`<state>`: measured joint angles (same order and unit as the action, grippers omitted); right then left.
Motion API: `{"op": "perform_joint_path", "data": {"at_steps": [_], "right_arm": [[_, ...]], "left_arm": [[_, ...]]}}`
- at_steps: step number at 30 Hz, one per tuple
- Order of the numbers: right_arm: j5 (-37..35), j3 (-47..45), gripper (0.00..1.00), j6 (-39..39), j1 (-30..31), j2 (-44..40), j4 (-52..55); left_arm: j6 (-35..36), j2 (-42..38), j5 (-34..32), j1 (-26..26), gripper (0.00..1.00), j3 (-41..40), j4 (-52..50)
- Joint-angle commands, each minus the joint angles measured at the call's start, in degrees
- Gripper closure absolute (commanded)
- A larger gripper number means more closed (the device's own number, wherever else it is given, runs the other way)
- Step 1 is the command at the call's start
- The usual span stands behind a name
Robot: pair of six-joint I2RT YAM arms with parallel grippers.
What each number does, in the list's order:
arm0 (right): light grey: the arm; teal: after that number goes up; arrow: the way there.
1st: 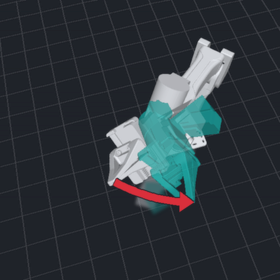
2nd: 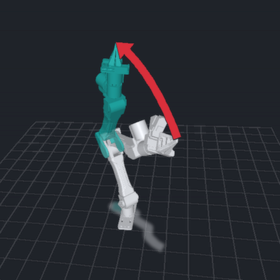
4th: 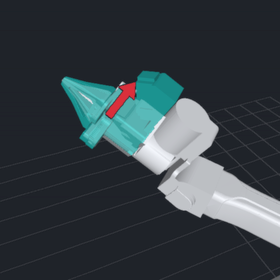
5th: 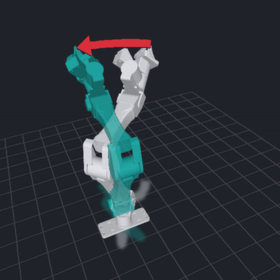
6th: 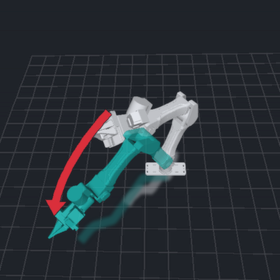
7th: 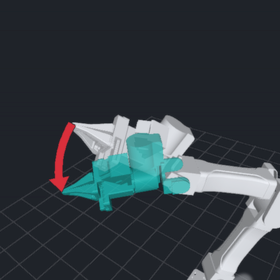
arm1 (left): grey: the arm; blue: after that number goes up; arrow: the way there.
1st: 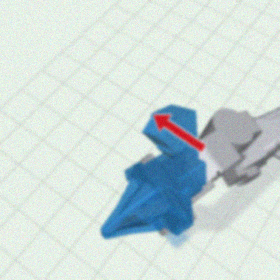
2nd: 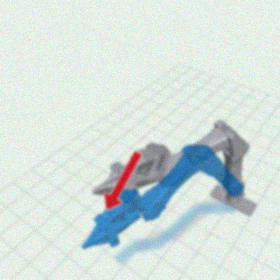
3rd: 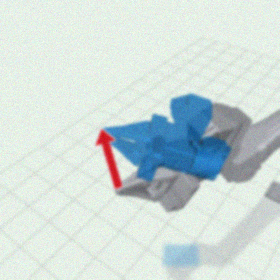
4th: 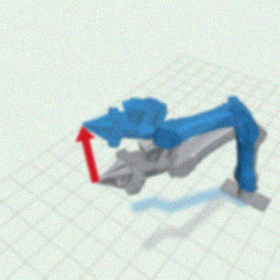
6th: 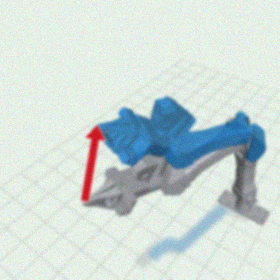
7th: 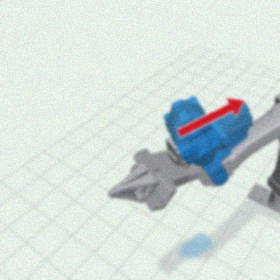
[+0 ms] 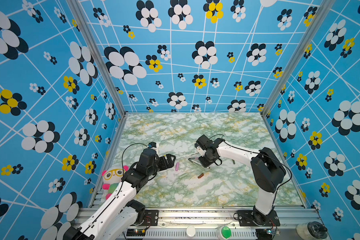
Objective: Insert pens into pen caps
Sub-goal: Pick up a pen at the center of the table.
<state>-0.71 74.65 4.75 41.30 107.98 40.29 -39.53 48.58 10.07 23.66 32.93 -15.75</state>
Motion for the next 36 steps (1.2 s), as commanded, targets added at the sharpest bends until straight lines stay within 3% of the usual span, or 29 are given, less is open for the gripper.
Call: {"op": "perform_joint_path", "data": {"at_steps": [1, 17, 21, 36], "right_arm": [[-1.7, 1.7, 0.67, -1.1, 0.6, 1.4, 2.2], [-1.3, 4.4, 0.68, -1.1, 1.5, 6.6, 1.9], [-1.1, 5.9, 0.75, -1.3, 1.7, 8.1, 2.0], [0.3, 12.1, 0.76, -2.2, 2.1, 13.9, 3.3]], "left_arm": [[-0.5, 0.0, 1.3, -0.6, 0.02, -1.1, 2.0], [-1.0, 1.0, 2.4, -1.1, 0.02, -1.6, 4.0], [-1.2, 1.4, 2.5, -1.1, 0.02, -1.8, 4.7], [-1.2, 2.3, 2.8, -1.2, 0.02, -2.1, 6.0]]}}
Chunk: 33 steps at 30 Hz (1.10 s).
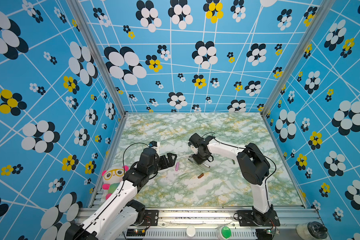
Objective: Insert pens into pen caps
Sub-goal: Pick up a pen at the center of the table.
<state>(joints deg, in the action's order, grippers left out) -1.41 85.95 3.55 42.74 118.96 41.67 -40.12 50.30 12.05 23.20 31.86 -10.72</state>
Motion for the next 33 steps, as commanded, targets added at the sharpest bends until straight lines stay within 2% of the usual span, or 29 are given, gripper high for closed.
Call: {"op": "perform_joint_path", "data": {"at_steps": [1, 6, 15, 26, 33], "right_arm": [[0.9, 0.8, 0.76, -1.0, 0.6, 3.1, 2.0], [0.7, 1.5, 0.83, -1.7, 0.6, 3.6, 2.6], [-1.5, 4.0, 0.87, -3.6, 0.6, 1.8, 4.5], [-1.1, 4.0, 0.87, -1.4, -0.2, -13.6, 3.4], [9.4, 0.4, 0.87, 8.5, -3.2, -24.1, -5.4]], "left_arm": [[-0.6, 0.7, 0.8, -0.7, 0.02, -1.0, 1.1], [-0.4, 1.1, 0.9, -0.8, 0.01, -0.8, 1.3], [0.2, 1.5, 1.8, -0.8, 0.01, -0.2, 2.2], [4.0, -1.9, 3.8, -1.0, 0.01, 0.6, 4.8], [7.8, -1.8, 10.7, -0.8, 0.03, 2.1, 7.6]]}}
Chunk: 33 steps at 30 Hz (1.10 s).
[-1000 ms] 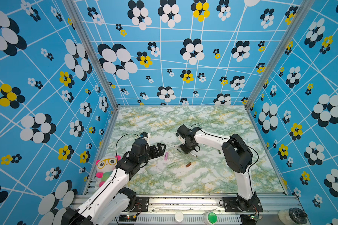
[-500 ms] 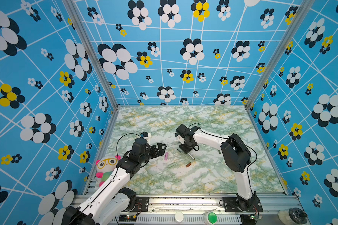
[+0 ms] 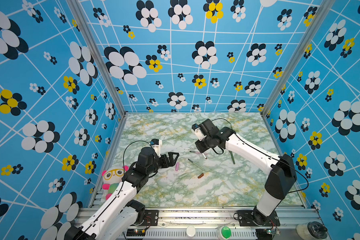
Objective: Insert pens into pen caps
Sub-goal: Pick up a pen at the center of the table, then pass a pen.
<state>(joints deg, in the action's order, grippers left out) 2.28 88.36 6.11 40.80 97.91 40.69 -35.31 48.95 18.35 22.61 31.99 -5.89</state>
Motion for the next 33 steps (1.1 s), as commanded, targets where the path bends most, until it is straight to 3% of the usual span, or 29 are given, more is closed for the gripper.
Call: {"op": "perform_joint_path", "data": {"at_steps": [1, 11, 15, 21, 33], "right_arm": [[7.4, -2.9, 0.88, 7.8, -1.6, -4.4, -6.3], [17.3, -14.1, 0.9, 21.8, -2.7, -15.9, -26.6], [21.5, -16.8, 0.9, 25.5, -2.7, -17.2, -31.9], [26.2, -19.6, 0.9, 28.4, -2.7, -18.3, -37.3], [33.9, -23.5, 0.9, 30.2, -2.3, -18.3, -44.4]], "left_arm": [[3.2, -0.4, 5.3, -0.1, 0.04, 2.1, 3.3], [3.9, 0.5, 14.7, 7.0, 0.04, 1.7, 14.8], [5.8, 1.6, 13.9, 10.2, 0.04, 2.0, 16.9], [2.8, 4.0, 12.3, 10.8, 0.05, 1.8, 23.8], [0.5, 11.8, 12.4, 11.8, 0.23, 6.3, 26.9]]}}
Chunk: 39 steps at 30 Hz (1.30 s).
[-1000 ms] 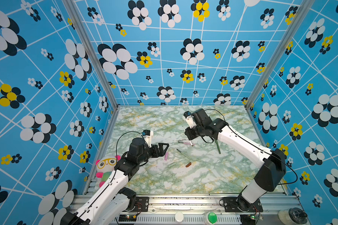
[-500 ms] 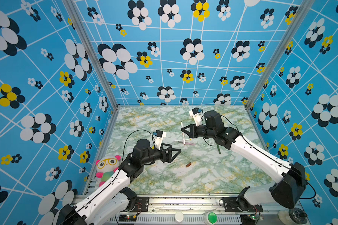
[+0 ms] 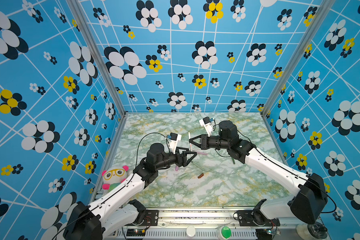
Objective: Insert pens into pen caps
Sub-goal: Pass a pen.
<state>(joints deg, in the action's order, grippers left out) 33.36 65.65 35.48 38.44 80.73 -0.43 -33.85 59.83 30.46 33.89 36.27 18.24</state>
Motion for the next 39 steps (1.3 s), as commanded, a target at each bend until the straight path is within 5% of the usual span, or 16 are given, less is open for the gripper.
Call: {"op": "perform_joint_path", "data": {"at_steps": [1, 27, 35, 39], "right_arm": [[2.9, -1.2, 0.9, 0.8, 0.1, -1.2, -3.9], [2.0, -3.2, 0.89, -4.0, 0.2, -3.4, -3.9], [0.4, -2.6, 0.85, -5.8, 0.2, -4.1, -1.9], [-4.2, -2.3, 0.74, -7.6, 0.3, -6.1, 1.2]], "left_arm": [[-1.0, 1.3, 0.2, 0.6, 0.25, 2.3, 2.9], [-0.9, 3.6, -1.0, 0.7, 0.98, 3.7, -0.4], [0.6, 4.3, -2.2, 0.7, 1.0, 4.6, -3.1], [4.0, 3.0, -5.6, 0.6, 1.0, 5.9, -9.9]]}}
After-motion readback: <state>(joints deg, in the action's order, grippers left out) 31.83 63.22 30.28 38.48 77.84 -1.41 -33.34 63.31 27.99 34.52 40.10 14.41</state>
